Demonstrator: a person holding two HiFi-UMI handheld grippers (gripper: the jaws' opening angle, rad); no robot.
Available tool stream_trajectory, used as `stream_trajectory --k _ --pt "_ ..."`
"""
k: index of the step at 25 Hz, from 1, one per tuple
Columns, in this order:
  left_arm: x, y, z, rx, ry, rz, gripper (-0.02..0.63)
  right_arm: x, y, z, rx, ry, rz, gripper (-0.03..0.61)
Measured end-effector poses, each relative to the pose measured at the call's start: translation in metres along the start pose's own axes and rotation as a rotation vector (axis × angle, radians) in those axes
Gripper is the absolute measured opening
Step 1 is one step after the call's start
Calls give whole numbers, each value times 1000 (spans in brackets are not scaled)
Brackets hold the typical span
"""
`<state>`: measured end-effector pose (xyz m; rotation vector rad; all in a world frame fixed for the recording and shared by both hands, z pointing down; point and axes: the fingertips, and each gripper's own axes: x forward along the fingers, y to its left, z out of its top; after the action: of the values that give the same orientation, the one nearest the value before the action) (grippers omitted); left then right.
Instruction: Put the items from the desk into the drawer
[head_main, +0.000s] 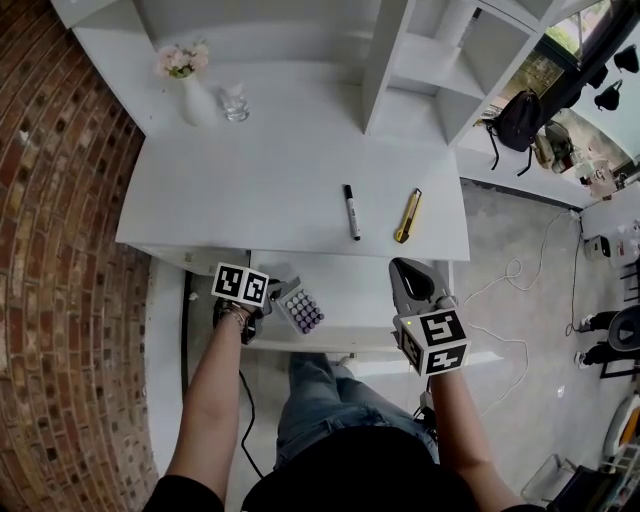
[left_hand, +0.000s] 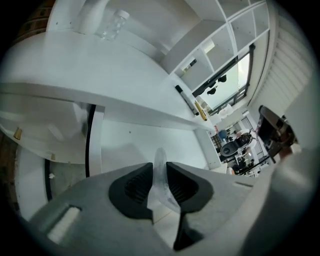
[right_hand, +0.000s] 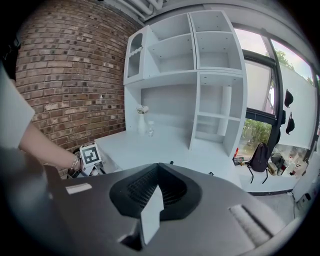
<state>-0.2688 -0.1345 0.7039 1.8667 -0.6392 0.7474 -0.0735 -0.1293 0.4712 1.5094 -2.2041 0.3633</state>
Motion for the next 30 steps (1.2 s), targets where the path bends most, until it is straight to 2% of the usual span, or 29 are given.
stream_trajectory --k 6,9,15,18,22,24,27,30 --pt "14 11 1 9 32 18 84 3 6 -7 13 23 -12 9" --pt "18 12 7 44 55 24 84 4 4 -15 35 37 -29 9" --pt "34 20 3 83 148 167 91 10 9 -18 50 45 -39 9" --pt "47 15 4 186 204 226 104 9 6 -17 55 46 -51 9" --pt "58 10 17 379 244 313 115 6 -2 -23 68 59 -71 9" --pt "62 11 22 433 254 337 120 5 -4 -26 72 66 -76 9" --pt "66 21 20 439 267 353 124 6 -3 -29 73 71 -75 9" --pt "69 26 8 383 278 320 127 5 -3 -32 73 79 -74 9"
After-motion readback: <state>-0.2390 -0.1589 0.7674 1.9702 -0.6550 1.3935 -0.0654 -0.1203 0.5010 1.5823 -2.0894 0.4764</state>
